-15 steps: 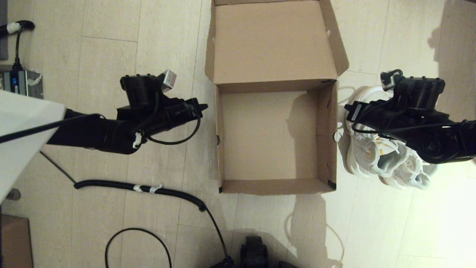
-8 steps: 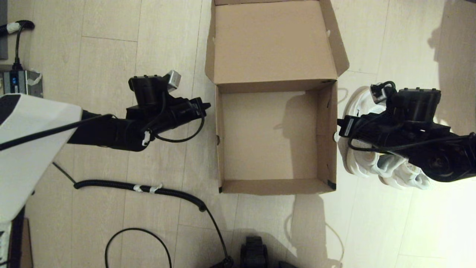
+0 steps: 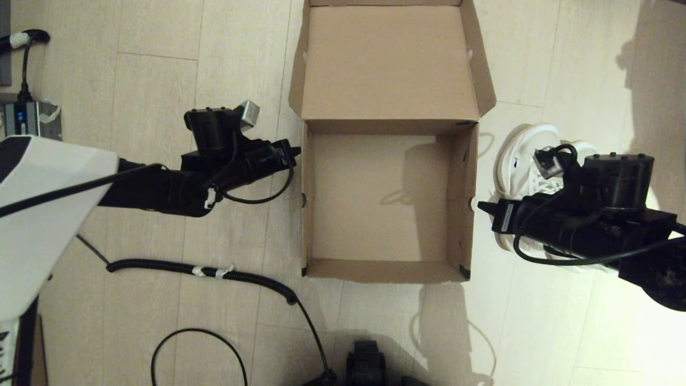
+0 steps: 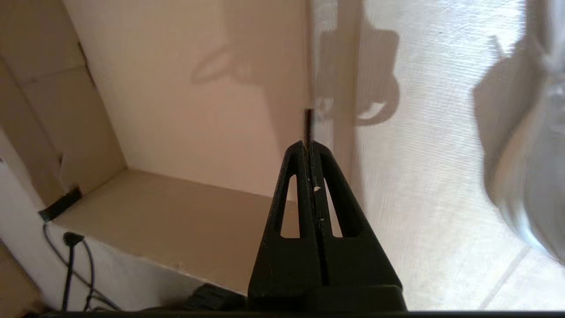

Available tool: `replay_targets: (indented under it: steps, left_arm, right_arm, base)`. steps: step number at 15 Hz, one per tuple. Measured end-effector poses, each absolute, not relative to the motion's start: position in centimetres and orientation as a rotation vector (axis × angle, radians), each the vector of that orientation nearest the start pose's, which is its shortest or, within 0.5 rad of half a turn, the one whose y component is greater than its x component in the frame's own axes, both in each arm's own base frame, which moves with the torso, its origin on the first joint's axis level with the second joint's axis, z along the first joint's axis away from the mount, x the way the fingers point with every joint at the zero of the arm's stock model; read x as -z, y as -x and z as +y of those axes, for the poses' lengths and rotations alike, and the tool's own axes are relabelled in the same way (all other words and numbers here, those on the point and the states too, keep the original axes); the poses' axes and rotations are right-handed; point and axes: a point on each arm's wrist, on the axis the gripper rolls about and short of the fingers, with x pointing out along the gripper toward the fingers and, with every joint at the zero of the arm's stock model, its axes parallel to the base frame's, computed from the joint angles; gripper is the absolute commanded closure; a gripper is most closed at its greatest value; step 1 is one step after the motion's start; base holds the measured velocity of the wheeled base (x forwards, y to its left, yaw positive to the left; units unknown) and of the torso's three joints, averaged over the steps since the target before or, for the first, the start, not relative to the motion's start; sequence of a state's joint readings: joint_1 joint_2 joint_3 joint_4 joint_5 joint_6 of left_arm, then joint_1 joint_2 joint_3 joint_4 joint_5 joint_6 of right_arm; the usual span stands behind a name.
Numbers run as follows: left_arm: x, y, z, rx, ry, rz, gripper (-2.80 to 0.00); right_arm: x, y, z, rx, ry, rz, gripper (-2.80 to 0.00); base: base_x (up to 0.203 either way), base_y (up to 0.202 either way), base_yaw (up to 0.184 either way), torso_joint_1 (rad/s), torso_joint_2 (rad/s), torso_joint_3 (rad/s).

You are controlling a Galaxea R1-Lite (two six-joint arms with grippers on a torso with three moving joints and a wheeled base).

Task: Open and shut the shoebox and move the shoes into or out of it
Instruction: Put the shoes into the shoe box

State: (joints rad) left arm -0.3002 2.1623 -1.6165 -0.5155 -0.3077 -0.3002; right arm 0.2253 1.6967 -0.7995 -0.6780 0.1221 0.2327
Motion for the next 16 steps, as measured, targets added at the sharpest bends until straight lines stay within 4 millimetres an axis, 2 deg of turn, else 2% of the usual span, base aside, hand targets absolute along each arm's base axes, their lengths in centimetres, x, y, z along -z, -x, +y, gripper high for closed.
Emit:
replay_targets:
  steps: [3, 7, 10, 12, 14, 16]
  left_arm:
    - [-22.0, -43.5, -14.2, 0.604, 0.291, 0.120, 0.00]
    - [-22.3, -43.5, -14.3, 0.607, 0.290, 0.109, 0.00]
    - [-24.9, -44.3, -12.9, 0.587, 0.287, 0.019, 0.00]
    - [-26.4, -44.8, -12.4, 0.581, 0.285, -0.028, 0.00]
    - [-26.7, -45.1, -12.1, 0.575, 0.284, -0.042, 0.00]
    - [-26.3, -44.8, -12.0, 0.570, 0.285, -0.024, 0.00]
  right_arm:
    - [-20.4, -30.2, 5.3, -0.270, -0.215, 0.182, 0.00]
    - [-23.4, -32.4, 3.2, -0.249, -0.222, 0.075, 0.00]
    - [-25.4, -35.6, 1.7, -0.280, -0.265, 0.024, 0.00]
    - [-25.7, -37.0, 0.6, -0.303, -0.330, 0.053, 0.00]
    - [-25.2, -36.9, -0.3, -0.274, -0.324, 0.098, 0.00]
    - [-25.2, -35.4, -1.3, -0.200, -0.250, 0.138, 0.00]
  base:
    - [0.000, 0.000, 0.000, 0.000, 0.00, 0.000]
    - [0.000, 0.000, 0.000, 0.000, 0.00, 0.000]
    - [0.000, 0.000, 0.000, 0.000, 0.00, 0.000]
    - [0.000, 0.000, 0.000, 0.000, 0.00, 0.000]
    - [0.000, 0.000, 0.000, 0.000, 0.00, 0.000]
    - [0.000, 0.000, 0.000, 0.000, 0.00, 0.000]
